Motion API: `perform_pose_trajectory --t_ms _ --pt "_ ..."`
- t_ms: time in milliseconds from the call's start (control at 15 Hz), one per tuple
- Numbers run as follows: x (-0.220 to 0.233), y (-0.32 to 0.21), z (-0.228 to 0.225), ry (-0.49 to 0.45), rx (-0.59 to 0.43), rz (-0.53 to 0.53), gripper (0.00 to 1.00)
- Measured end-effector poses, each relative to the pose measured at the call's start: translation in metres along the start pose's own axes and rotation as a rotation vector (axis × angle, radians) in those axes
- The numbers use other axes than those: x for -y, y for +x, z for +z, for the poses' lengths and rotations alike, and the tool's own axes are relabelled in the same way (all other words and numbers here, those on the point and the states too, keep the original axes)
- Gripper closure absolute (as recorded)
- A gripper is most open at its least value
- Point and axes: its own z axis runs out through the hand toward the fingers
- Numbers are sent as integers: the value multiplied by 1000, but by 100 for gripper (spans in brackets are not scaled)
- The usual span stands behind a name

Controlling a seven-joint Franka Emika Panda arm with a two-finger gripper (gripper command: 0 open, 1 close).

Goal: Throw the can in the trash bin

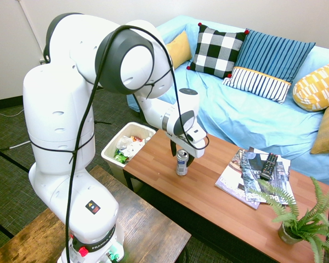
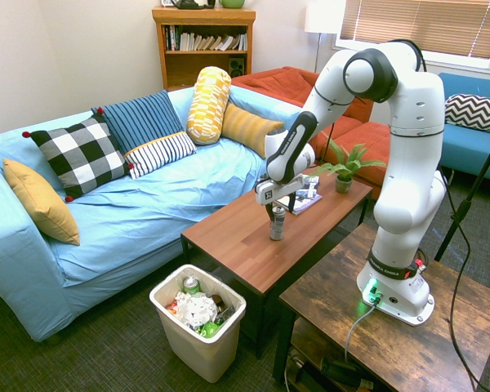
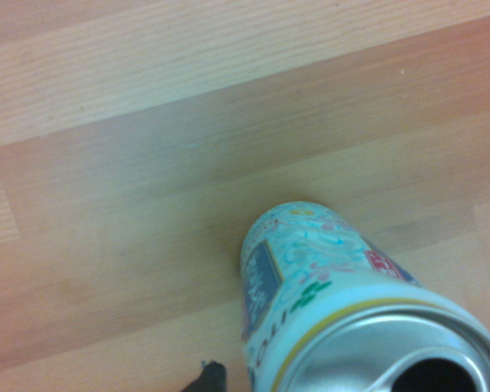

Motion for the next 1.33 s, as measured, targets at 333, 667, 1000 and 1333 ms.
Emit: perform_pose_trajectory --t_ms 333,667,1000,1333 --pt "1 6 17 -12 5 22 0" --pt "8 5 16 -2 -4 17 100" --pt "11 3 14 4 -2 21 100" --pt "11 4 14 6 0 24 100"
